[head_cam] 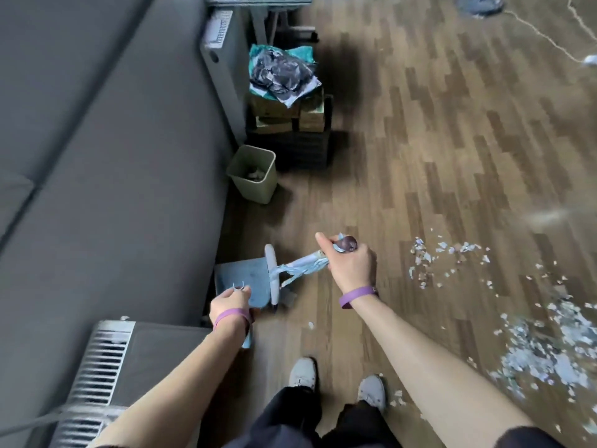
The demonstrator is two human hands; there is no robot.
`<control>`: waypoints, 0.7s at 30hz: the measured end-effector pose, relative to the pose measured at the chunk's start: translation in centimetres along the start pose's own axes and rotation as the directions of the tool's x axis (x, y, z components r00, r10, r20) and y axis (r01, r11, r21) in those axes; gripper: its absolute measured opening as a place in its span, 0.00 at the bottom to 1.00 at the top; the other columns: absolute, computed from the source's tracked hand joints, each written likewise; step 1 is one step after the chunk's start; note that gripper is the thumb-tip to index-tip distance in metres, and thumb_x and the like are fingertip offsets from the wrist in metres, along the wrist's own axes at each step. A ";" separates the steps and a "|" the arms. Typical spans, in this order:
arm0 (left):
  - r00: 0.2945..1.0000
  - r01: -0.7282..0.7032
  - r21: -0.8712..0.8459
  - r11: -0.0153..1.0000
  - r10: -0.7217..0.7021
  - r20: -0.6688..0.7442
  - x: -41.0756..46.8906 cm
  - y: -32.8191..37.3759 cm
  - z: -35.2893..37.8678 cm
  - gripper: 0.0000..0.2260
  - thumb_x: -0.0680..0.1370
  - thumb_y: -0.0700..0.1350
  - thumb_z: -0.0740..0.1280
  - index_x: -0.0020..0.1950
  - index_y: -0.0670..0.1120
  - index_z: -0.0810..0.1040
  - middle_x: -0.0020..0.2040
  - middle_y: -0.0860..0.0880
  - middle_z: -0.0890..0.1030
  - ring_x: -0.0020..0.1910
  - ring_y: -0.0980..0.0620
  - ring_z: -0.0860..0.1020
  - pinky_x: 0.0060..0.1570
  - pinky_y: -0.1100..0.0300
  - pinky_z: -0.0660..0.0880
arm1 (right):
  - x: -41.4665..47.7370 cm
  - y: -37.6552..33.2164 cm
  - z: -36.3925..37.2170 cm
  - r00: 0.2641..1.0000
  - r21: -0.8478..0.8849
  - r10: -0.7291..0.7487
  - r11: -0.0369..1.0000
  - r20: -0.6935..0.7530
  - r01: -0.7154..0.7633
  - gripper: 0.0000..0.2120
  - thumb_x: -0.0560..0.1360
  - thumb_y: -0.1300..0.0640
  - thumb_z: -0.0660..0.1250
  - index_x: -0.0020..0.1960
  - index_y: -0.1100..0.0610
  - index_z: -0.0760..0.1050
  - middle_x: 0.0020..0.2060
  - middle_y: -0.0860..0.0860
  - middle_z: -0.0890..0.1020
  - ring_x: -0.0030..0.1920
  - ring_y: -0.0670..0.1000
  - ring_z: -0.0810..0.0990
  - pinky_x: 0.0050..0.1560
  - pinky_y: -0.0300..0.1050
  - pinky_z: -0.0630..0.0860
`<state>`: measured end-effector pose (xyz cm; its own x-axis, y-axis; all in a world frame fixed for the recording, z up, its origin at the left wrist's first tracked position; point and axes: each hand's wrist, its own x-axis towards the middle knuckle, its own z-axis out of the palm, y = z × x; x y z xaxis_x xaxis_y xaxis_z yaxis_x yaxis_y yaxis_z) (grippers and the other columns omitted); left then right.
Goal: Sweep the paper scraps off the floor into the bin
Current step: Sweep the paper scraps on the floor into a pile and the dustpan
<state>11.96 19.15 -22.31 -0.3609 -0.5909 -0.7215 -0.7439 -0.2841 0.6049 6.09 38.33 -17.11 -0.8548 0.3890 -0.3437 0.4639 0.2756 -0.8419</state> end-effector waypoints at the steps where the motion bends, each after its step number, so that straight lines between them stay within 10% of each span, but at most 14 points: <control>1: 1.000 0.010 -0.014 1.000 -0.010 -0.007 0.7 -0.1 -0.4 0.04 0.71 0.44 0.71 0.43 0.45 0.81 0.42 0.42 0.82 0.29 0.46 0.76 0.33 0.56 0.78 | -0.2 0.5 1.1 1.000 0.022 0.023 0.999 0.006 -0.023 0.18 0.63 0.36 0.73 0.27 0.51 0.77 0.30 0.52 0.84 0.37 0.54 0.83 0.45 0.46 0.79; 4: 0.998 0.059 -0.016 0.998 -0.059 0.003 2.8 -0.9 -0.5 0.07 0.73 0.42 0.70 0.51 0.46 0.79 0.45 0.42 0.80 0.31 0.44 0.78 0.27 0.60 0.77 | 0.0 3.1 3.1 0.995 0.056 0.086 0.994 0.057 -0.089 0.18 0.59 0.32 0.69 0.35 0.46 0.81 0.29 0.49 0.83 0.36 0.53 0.83 0.44 0.50 0.81; 9: 0.986 0.146 0.137 0.980 -0.155 0.056 7.2 -5.7 1.9 0.15 0.69 0.45 0.72 0.55 0.44 0.81 0.46 0.42 0.84 0.46 0.39 0.82 0.55 0.41 0.77 | 0.4 8.8 0.9 0.983 -0.041 0.166 0.986 0.079 -0.163 0.22 0.63 0.40 0.64 0.38 0.60 0.75 0.28 0.54 0.77 0.31 0.49 0.75 0.41 0.51 0.80; 13: 0.961 0.201 0.232 0.952 -0.237 0.141 1.3 -4.7 6.7 0.04 0.73 0.40 0.71 0.41 0.43 0.76 0.38 0.42 0.80 0.37 0.40 0.81 0.50 0.44 0.79 | 0.9 11.9 -4.9 0.980 -0.171 0.079 0.984 0.185 -0.047 0.10 0.70 0.51 0.66 0.37 0.58 0.78 0.30 0.56 0.76 0.30 0.45 0.69 0.34 0.40 0.70; 21: 0.901 0.074 0.471 0.879 -0.262 0.347 -8.8 -6.7 22.3 0.06 0.74 0.39 0.70 0.40 0.41 0.75 0.26 0.42 0.80 0.30 0.43 0.79 0.46 0.43 0.78 | 4.7 18.4 -20.2 0.994 -0.203 0.100 0.975 0.039 -0.090 0.10 0.66 0.44 0.64 0.38 0.48 0.79 0.30 0.52 0.80 0.33 0.53 0.79 0.39 0.46 0.79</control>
<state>7.58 43.06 -27.47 -0.3258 -0.1955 -0.9250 -0.9454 0.0621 0.3199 15.29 63.02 -25.87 -0.8125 0.3800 -0.4421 0.5766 0.4122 -0.7054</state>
